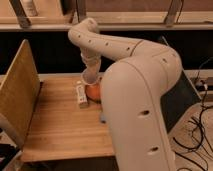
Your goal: Place the ceramic cup in the ceramic bowl
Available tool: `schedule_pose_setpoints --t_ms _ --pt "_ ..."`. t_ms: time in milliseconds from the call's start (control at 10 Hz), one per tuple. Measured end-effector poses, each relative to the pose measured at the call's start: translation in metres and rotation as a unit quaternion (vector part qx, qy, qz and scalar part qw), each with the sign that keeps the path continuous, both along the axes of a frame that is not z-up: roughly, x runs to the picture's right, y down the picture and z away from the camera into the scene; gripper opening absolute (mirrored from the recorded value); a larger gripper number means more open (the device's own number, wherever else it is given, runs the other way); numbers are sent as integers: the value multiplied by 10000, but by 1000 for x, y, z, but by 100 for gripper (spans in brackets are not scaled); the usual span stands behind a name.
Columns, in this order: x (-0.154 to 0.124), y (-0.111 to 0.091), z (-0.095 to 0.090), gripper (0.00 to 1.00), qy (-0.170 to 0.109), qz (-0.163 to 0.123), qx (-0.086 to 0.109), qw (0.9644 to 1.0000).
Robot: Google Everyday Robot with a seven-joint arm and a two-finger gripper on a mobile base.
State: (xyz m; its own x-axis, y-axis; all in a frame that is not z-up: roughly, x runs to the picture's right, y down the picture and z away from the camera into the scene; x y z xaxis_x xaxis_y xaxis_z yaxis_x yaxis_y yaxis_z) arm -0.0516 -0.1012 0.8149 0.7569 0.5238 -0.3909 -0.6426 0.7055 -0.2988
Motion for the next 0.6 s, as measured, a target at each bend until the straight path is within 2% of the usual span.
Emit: schedule_pose_setpoints --t_ms 300,600 --pt "20 26 50 0 371 188 -538 9977" --pt "48 47 88 0 611 664 -1065 9902"
